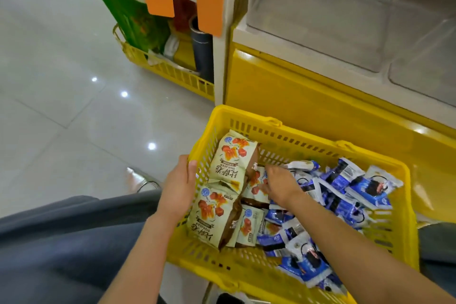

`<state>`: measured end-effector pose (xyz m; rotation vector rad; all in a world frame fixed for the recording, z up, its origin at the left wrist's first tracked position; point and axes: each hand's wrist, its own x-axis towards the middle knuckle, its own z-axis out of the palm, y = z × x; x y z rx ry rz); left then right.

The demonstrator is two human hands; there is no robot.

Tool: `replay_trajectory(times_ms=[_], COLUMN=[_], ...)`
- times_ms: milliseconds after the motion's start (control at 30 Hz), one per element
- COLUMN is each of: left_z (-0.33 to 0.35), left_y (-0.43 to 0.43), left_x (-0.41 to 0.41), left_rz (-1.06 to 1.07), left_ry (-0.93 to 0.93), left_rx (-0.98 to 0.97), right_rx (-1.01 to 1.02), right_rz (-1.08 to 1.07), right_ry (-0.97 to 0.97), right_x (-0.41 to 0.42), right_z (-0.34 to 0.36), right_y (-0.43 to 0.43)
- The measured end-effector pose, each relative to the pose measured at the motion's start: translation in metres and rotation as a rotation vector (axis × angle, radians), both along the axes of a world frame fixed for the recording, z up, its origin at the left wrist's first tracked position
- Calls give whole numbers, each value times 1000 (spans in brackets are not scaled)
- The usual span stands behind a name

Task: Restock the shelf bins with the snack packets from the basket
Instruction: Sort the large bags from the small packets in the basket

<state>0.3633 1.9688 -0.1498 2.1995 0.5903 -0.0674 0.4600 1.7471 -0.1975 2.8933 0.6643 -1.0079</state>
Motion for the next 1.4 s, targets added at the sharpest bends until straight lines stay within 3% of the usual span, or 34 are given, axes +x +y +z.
replay_trajectory(times_ms=[100,267,567,767,900,1033,1200,1333,1400], left_z=[-5,-8,-8,-7,-7,-6,-7,-2,9], left_y=[-2,-2,-2,-2,-2,-1,0,-4,-12], left_x=[2,3,4,2,3,2,3,2,2], left_rz=[33,35,38,39,40,32,37,75,147], left_ry=[-16,-26,-39,-54,-44,-32,-37,-45,-197], left_rx=[9,-21,-12,2,-7,-16,-24,-44,76], right_rx=[-105,-122,25,289,662,708,630,594,475], right_rz=[13,-157,-505,-652,-810,-927,-857,-596,-511], right_ry=[-1,94,60,-90,94,278,300,90,8], right_x=[6,-1,-11,-16,-23,-27,-29,-35,-44], right_z=[0,4,50,98,97,67,41,43,38], right_y=[5,1,-30,-50,-11,46,67,28,-2])
